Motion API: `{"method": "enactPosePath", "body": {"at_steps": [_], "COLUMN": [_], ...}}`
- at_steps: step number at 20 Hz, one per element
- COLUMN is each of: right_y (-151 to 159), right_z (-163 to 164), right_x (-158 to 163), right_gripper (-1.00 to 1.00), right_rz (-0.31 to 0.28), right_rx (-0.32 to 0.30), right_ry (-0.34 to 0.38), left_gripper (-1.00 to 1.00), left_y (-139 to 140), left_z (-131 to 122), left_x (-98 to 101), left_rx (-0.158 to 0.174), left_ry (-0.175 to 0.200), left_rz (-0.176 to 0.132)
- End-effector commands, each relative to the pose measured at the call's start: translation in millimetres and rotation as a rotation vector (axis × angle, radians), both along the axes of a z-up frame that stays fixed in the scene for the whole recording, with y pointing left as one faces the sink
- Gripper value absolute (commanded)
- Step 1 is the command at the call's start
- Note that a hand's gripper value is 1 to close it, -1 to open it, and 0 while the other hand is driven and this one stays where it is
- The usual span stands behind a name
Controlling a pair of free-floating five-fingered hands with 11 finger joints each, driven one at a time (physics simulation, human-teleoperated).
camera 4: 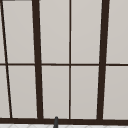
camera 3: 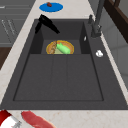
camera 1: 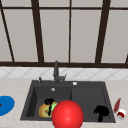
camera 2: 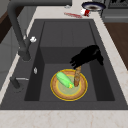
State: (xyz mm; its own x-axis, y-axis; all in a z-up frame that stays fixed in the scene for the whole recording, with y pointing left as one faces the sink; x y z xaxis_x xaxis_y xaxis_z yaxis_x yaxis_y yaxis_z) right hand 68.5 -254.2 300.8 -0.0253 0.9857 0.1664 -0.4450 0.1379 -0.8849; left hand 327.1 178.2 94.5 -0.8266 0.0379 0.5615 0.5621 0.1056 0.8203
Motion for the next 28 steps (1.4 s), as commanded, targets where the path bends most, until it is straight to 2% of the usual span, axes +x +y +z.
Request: {"method": "enactPosePath", "body": {"at_steps": [1,13,14,15,16,22,23,24,25,27,28], "right_y": [0,0,0,0,0,0,0,0,0,0,0], "right_z": [0,0,0,0,0,0,0,0,0,0,0], "right_x": [0,0,0,0,0,0,0,0,0,0,0], "right_gripper": [0.00,0.00,0.00,0.00,0.00,0.00,0.00,0.00,0.00,0.00,0.00], "right_rz": [0.000,0.000,0.000,0.000,0.000,0.000,0.000,0.000,0.000,0.000,0.000], "right_rx": [0.000,0.000,0.000,0.000,0.000,0.000,0.000,0.000,0.000,0.000,0.000], "right_ry": [0.000,0.000,0.000,0.000,0.000,0.000,0.000,0.000,0.000,0.000,0.000], "left_gripper": [-1.00,-1.00,-1.00,-1.00,-1.00,-1.00,-1.00,-1.00,-1.00,-1.00,-1.00], "left_y": [0,-3,-3,-2,-2,-2,-2,-2,-2,-2,-2], "left_z": [-17,-31,-32,-26,-23,-29,-35,-30,-28,-28,-26], "left_x": [4.0,24.5,26.3,29.3,33.7,38.8,35.8,23.9,13.3,0.8,1.7], "left_rx": [0.030,0.066,0.061,0.036,0.034,0.055,0.032,0.037,0.041,0.047,0.046], "left_ry": [-0.001,0.182,0.200,0.216,0.225,0.210,0.173,0.163,0.163,0.145,0.110], "left_rz": [-0.125,-0.147,-0.149,-0.154,-0.153,-0.149,-0.136,-0.086,-0.059,-0.046,-0.048]}}
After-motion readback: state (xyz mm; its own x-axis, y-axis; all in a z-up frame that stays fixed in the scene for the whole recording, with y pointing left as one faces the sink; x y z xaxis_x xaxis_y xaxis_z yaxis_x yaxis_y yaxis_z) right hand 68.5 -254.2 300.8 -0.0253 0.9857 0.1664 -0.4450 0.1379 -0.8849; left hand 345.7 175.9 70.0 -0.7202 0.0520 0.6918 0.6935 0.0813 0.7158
